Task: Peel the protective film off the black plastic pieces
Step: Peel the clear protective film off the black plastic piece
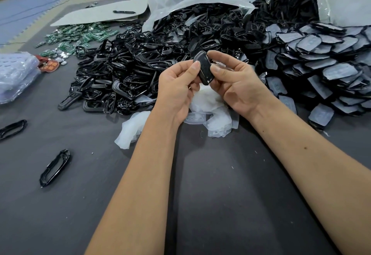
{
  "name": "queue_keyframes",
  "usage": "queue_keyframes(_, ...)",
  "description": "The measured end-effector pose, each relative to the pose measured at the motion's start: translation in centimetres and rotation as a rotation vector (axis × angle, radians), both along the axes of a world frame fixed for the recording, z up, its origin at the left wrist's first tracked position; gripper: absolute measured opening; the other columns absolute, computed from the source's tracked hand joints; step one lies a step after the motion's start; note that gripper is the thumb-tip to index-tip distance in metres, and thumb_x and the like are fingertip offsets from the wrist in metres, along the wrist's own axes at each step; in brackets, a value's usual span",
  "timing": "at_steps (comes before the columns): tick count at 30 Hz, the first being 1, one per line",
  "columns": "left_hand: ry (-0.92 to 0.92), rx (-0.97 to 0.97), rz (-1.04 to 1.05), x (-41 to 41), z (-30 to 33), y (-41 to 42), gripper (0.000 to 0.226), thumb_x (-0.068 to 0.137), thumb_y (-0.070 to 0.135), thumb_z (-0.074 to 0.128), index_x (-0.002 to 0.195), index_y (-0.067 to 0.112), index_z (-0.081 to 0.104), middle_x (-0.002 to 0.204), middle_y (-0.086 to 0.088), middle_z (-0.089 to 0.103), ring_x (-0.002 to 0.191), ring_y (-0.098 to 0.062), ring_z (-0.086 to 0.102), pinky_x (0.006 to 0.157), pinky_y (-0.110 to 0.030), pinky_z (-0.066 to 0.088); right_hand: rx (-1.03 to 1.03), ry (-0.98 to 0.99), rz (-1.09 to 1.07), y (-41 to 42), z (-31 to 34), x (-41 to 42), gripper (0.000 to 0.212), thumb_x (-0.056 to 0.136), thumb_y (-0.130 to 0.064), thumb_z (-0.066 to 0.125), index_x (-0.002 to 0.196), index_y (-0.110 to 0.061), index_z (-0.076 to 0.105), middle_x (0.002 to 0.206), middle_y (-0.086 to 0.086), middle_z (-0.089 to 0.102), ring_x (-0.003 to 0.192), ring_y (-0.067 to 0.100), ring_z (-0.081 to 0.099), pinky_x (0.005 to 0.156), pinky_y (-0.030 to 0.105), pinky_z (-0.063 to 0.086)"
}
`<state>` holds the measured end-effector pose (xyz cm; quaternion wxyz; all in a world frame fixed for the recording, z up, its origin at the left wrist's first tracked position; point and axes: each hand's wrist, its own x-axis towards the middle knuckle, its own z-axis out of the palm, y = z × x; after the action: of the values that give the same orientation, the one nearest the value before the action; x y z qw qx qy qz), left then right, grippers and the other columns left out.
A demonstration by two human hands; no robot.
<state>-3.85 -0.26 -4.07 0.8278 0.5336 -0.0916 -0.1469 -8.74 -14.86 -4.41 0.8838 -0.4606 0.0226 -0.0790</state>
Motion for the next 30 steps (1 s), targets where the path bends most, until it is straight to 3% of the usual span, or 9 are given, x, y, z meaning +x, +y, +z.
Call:
queue_keyframes(3,-0.006,-0.015,0.027,0.1,-0.3,0.2,0.008,0.099,0.002,0.066,0.101,0.004,0.073,0.086,-0.008,0.072,0.069,-0.011,0.060,0.060,-0.017,0.050,-0.226,-0.092,-0.115,0.1,0.1,-0.2,0.028,0.091,0.012,0.066,0.114,-0.004,0.071,0.088,0.006,0.076,0.085,0.019,0.074,0.078,0.028,0.060)
queue_keyframes(7,-0.102,0.026,0.082,0.3,-0.6,0.4,0.017,0.095,-0.004,0.068,0.105,0.007,0.076,0.090,-0.008,0.077,0.079,-0.013,0.068,0.074,-0.022,0.056,-0.748,-0.160,-0.389,0.4,0.6,-0.3,0.029,0.084,0.008,0.076,0.111,-0.005,0.077,0.091,0.003,0.077,0.088,0.014,0.074,0.084,0.032,0.061)
queue_keyframes(10,-0.207,0.135,0.110,0.1,-0.5,-0.1,0.023,0.093,-0.006,0.068,0.113,0.005,0.075,0.100,-0.015,0.077,0.093,-0.027,0.074,0.088,-0.033,0.060,-1.140,-0.226,-0.560,0.3,1.2,-0.6,0.029,0.083,0.009,0.071,0.103,-0.009,0.080,0.095,-0.002,0.077,0.090,0.008,0.072,0.085,0.023,0.058)
queue_keyframes(13,-0.353,0.267,0.108,-0.6,-0.1,-1.4,0.030,0.091,-0.009,0.067,0.117,0.003,0.074,0.108,-0.018,0.076,0.101,-0.028,0.073,0.097,-0.040,0.059,-1.377,-0.276,-0.653,-0.4,1.7,-1.1,0.031,0.081,0.011,0.065,0.099,-0.008,0.080,0.097,0.003,0.077,0.097,0.020,0.068,0.088,0.030,0.054)
queue_keyframes(19,-0.426,0.366,0.072,-2.0,1.7,-6.9,0.049,0.089,-0.016,0.061,0.136,0.000,0.061,0.127,-0.014,0.070,0.120,-0.021,0.067,0.106,-0.034,0.053,-1.618,-0.138,-0.854,-4.0,3.2,-2.7,0.030,0.086,0.009,0.056,0.100,-0.004,0.078,0.097,0.010,0.074,0.100,0.032,0.061,0.084,0.033,0.045)
queue_keyframes(22,-0.621,0.519,0.023,-2.8,2.6,-10.3,0.056,0.086,-0.004,0.066,0.140,0.010,0.060,0.131,-0.005,0.070,0.126,-0.012,0.063,0.108,-0.029,0.048,-1.631,0.028,-1.008,-6.7,3.8,-3.7,0.035,0.088,0.005,0.050,0.105,-0.006,0.078,0.102,0.010,0.074,0.104,0.031,0.060,0.085,0.028,0.040)
queue_keyframes(24,-0.770,0.634,-0.006,-3.2,3.0,-12.4,0.057,0.083,0.000,0.066,0.139,0.008,0.062,0.133,-0.007,0.069,0.129,-0.018,0.060,0.109,-0.026,0.044,-1.623,0.128,-1.087,-8.3,4.1,-4.3,0.038,0.088,0.005,0.047,0.107,-0.007,0.078,0.104,0.010,0.075,0.107,0.031,0.060,0.088,0.030,0.042)
queue_keyframes(26,-0.866,0.737,-0.056,-3.6,3.1,-14.1,0.052,0.084,0.004,0.061,0.135,0.006,0.065,0.129,-0.013,0.069,0.132,-0.030,0.056,0.112,-0.033,0.041,-1.642,0.200,-1.110,-9.4,4.3,-4.6,0.039,0.090,0.005,0.048,0.109,-0.009,0.079,0.105,0.010,0.075,0.109,0.031,0.059,0.093,0.036,0.046)
queue_keyframes(30,-0.909,0.844,-0.002,-4.0,2.8,-15.3,0.055,0.084,-0.004,0.055,0.138,0.001,0.061,0.134,-0.017,0.066,0.143,-0.036,0.043,0.122,-0.035,0.028,-1.722,0.296,-1.016,-10.7,4.7,-4.8,0.038,0.091,0.002,0.052,0.113,-0.014,0.079,0.113,0.009,0.074,0.117,0.032,0.057,0.098,0.044,0.047)
